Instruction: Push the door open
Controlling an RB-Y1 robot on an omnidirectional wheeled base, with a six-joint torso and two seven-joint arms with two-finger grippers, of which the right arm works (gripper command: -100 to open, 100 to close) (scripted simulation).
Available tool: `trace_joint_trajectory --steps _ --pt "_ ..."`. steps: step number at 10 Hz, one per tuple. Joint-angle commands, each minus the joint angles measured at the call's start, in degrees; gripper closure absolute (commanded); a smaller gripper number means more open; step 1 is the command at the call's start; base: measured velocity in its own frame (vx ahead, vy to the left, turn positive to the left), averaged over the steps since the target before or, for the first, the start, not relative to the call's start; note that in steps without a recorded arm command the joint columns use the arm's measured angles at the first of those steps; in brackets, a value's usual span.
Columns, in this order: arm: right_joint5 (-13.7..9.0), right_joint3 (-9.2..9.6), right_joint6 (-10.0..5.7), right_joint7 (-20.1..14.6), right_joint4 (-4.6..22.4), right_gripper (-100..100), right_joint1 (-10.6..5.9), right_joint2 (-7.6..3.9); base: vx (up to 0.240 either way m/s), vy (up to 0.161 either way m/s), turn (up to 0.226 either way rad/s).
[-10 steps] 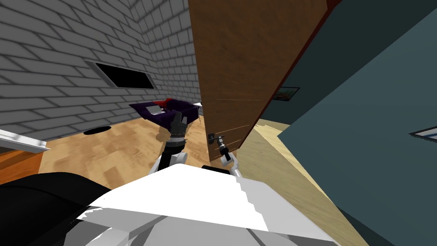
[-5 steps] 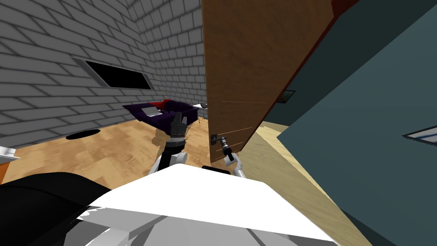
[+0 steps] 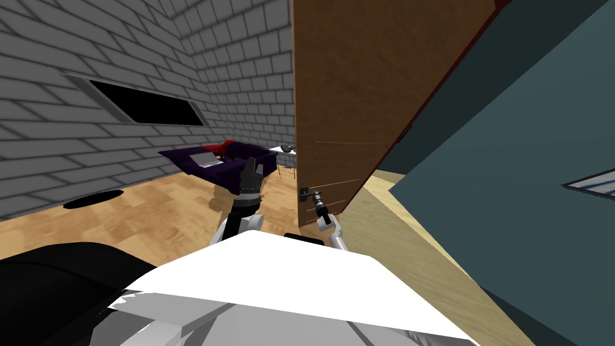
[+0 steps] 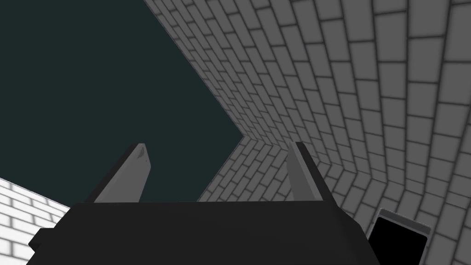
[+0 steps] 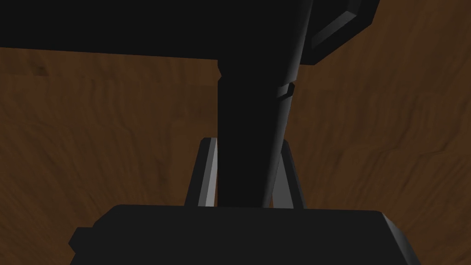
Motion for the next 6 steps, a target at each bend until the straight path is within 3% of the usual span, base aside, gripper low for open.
trace_joint_trajectory --steps 1,2,3,4,6 --pt "-0.2 -0.98 0.09 0.3 0.1 100 -0.17 1.06 0.064 0.164 -0.088" --pt "-0.3 -1.47 0.08 0.4 0.2 100 -0.23 1.84 0.046 0.155 -0.065" --pt "-0.3 -1.57 0.12 0.4 0.1 100 -0.18 1.14 0.027 0.058 -0.045" --pt "-0.6 -2.84 0.12 0.6 0.1 100 -0.34 -0.19 0.077 0.112 -0.053" --pt "-0.8 -4.04 0.12 0.9 0.1 100 -0.38 -1.02 0.139 0.182 -0.092"
